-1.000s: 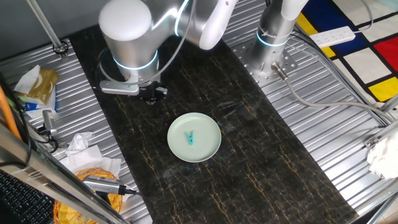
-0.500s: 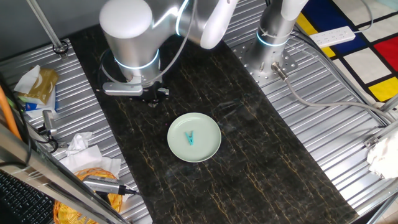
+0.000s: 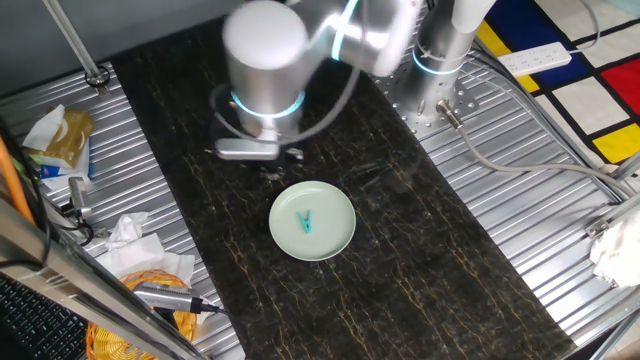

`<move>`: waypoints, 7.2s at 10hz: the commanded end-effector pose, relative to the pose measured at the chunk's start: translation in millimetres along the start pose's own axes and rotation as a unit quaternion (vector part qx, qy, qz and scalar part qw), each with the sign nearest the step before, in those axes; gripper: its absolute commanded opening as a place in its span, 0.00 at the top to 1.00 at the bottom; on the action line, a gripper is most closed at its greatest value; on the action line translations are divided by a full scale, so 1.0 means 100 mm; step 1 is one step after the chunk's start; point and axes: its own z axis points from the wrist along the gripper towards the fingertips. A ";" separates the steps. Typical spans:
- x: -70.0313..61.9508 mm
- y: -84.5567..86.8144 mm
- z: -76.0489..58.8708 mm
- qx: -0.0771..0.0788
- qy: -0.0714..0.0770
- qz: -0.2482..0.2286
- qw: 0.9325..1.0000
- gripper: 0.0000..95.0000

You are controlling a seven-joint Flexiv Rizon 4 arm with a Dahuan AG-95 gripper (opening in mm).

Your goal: Use a clamp

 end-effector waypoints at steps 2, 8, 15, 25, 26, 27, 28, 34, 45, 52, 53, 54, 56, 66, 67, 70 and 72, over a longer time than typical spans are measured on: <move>-0.17 0.29 0.19 -0.001 -0.008 0.001 1.000 0.80; -0.37 0.50 0.57 -0.014 -0.010 -0.016 1.000 0.80; -0.30 0.47 0.79 -0.015 -0.016 -0.022 1.000 0.80; -0.32 0.74 1.04 -0.028 -0.031 -0.048 0.998 0.40; -0.32 0.74 1.05 -0.024 -0.031 -0.049 0.998 0.40; -0.32 0.75 1.06 -0.021 -0.033 -0.050 0.998 0.40; -0.31 0.74 1.07 -0.018 -0.035 -0.050 0.998 0.60; -0.26 0.72 1.13 -0.013 -0.048 -0.060 0.997 0.60; -0.26 0.73 1.13 -0.003 -0.001 -0.121 0.993 0.40; -0.24 0.72 1.23 -0.003 -0.015 -0.097 0.995 0.40; -0.24 0.72 1.24 -0.006 -0.017 -0.095 0.995 0.40; -0.25 0.71 1.26 -0.010 -0.024 -0.086 0.996 0.40; -0.25 0.71 1.26 -0.013 -0.031 -0.080 0.996 0.40; -0.26 0.69 1.35 -0.015 -0.060 -0.063 0.996 0.40; -0.26 0.69 1.35 -0.016 -0.063 -0.061 0.996 0.40; -0.26 0.69 1.35 -0.016 -0.065 -0.057 0.996 0.40; -0.27 0.69 1.35 -0.017 -0.067 -0.056 0.996 0.40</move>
